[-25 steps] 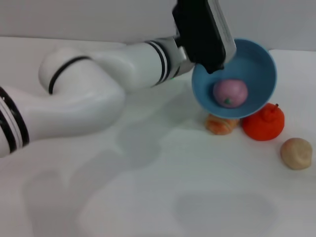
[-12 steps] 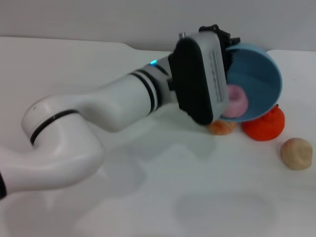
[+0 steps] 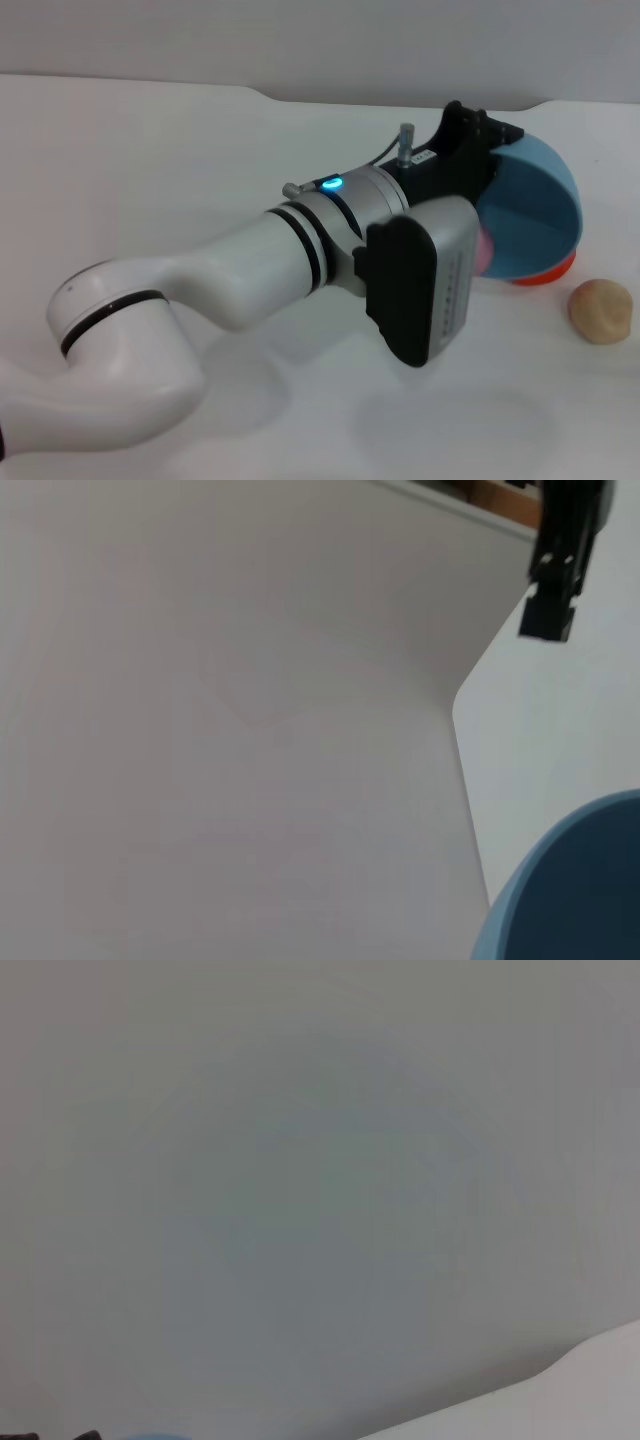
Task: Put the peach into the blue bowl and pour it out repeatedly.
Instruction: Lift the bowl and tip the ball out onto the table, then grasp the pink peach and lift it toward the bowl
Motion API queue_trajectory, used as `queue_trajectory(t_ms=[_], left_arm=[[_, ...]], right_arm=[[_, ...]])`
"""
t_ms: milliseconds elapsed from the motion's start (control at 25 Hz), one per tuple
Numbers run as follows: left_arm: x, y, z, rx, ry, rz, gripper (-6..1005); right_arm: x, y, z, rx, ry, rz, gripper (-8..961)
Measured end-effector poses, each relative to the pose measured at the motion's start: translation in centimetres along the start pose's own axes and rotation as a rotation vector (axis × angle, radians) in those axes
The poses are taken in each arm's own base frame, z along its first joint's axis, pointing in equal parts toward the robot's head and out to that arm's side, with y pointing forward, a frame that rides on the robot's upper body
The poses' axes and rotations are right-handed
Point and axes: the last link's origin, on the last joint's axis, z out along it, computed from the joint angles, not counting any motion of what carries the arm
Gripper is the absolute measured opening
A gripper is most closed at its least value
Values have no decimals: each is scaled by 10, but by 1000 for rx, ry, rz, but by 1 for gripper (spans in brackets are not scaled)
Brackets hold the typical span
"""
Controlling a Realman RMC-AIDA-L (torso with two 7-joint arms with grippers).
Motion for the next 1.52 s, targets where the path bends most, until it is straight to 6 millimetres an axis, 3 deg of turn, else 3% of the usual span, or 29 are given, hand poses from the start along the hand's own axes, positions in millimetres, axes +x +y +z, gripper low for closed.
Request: queue_trajectory(t_ms=[200,680,880,960,1000,1160,1240,1320,1360,1520], left_arm=[[8,5,-2,16,33,113,-2],[10,5,-3,32,37,159,-1],[-6,-14,3,88,-33,-64,-2],[-27,-33,10,125,-115,-311,-2],[-27,-33,10,125,-115,-311,-2],[-51,-49,17,106,-184,-604,-2],[-62,-55,21,79,-209,-734,-1],[-73,-58,25,42,-236,-873,-1],[-76,-58,27,26,-245,-916,-1],[-82,-54,30,-17,-272,-998,-2]], right_arm=[[0,0,1,-2,1,1,543],[-4,1,6,-13,-4,-6,542],[-3,2,8,-20,10,7,543],[-2,3,8,-29,32,28,543],[1,5,8,-47,81,51,543],[7,13,16,-101,200,83,543],[12,21,28,-144,298,100,544],[19,36,53,-212,446,88,544],[19,36,53,-212,446,88,544],[34,58,90,-278,622,54,543]])
